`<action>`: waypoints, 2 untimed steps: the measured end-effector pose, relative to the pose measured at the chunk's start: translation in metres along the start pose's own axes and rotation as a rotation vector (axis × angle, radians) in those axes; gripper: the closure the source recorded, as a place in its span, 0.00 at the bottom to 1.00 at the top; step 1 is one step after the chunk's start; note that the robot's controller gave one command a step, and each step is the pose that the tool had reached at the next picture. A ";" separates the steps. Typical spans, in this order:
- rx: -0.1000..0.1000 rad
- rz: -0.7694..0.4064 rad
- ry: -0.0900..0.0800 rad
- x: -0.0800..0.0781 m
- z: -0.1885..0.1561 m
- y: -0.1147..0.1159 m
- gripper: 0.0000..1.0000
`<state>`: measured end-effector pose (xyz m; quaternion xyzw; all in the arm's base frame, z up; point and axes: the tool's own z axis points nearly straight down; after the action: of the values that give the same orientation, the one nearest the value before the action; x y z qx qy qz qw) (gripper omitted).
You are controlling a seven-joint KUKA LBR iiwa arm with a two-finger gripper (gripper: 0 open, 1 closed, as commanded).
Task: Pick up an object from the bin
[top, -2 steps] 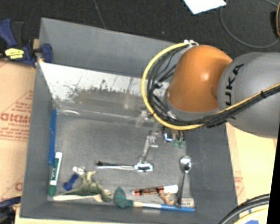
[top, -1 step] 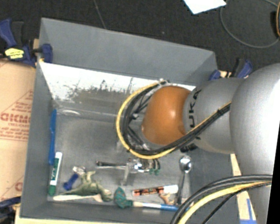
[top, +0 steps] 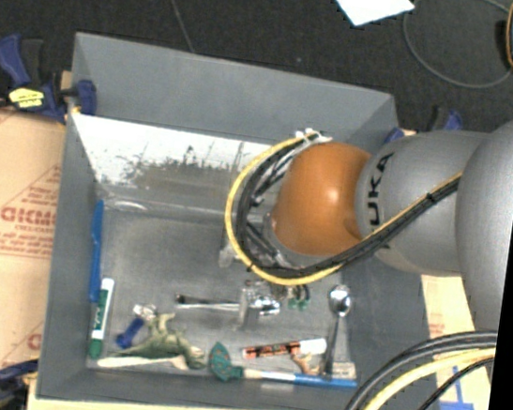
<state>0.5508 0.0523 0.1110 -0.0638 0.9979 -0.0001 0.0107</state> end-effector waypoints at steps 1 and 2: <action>-0.002 0.051 0.019 -0.001 0.034 -0.001 0.00; -0.002 0.069 -0.003 0.006 0.039 0.001 0.00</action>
Offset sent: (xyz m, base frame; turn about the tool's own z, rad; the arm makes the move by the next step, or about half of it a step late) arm -0.0072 0.0012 -0.0410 0.0703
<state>0.5454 0.0530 0.0714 -0.0295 0.9995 0.0013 0.0123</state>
